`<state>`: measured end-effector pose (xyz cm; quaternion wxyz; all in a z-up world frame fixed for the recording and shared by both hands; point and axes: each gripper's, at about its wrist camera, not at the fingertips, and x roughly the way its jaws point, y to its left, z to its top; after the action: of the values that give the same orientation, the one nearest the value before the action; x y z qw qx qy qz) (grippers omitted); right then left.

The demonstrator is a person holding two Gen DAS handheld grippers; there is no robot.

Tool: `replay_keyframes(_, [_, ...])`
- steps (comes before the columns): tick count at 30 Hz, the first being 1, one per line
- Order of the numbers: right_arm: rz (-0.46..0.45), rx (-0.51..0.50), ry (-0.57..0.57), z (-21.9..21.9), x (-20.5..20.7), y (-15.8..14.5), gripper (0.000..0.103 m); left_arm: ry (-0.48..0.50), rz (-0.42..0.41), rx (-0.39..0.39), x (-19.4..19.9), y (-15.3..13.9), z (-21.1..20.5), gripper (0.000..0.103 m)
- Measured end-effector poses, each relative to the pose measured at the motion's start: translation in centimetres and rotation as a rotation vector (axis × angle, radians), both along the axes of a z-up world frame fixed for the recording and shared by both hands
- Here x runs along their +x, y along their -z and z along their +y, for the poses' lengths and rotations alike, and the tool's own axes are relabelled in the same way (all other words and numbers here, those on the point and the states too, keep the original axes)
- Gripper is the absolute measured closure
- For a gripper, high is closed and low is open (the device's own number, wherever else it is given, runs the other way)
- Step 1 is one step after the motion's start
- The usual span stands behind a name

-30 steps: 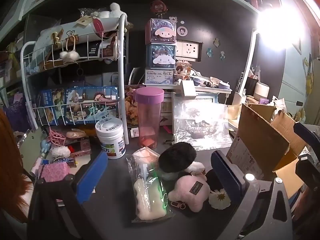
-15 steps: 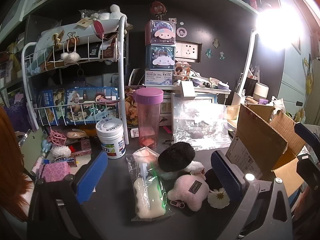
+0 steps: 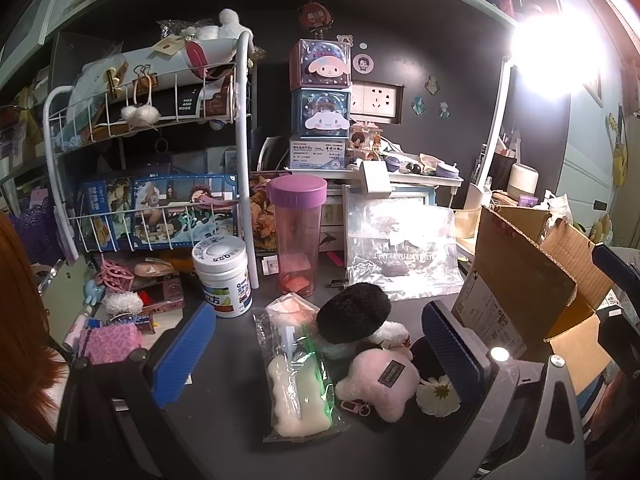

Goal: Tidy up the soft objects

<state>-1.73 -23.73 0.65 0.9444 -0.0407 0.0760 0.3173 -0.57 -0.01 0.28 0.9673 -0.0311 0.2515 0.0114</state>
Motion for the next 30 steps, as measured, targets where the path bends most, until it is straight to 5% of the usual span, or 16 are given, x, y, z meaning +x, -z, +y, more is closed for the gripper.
replay_keyframes(17, [-0.041, 0.003, -0.012, 1.3, -1.1, -0.6, 0.0, 0.009, 0.06, -0.003, 1.0, 0.6, 0.6, 0.0])
replay_keyframes(19, [-0.056, -0.044, -0.002, 2.3, -1.3, -0.8, 0.0, -0.002, 0.17, -0.002, 1.6, 0.8, 1.4, 0.0])
replay_keyframes(26, [0.04, -0.178, -0.156, 7.7, -0.2, 0.1, 0.0, -0.013, 0.12, 0.011, 2.6, 2.7, 5.2, 0.0])
replay_keyframes(30, [0.103, -0.251, -0.187, 11.1, 0.6, 2.4, 0.023, -0.016, 0.122, 0.021, 3.1, 4.2, 7.1, 0.0])
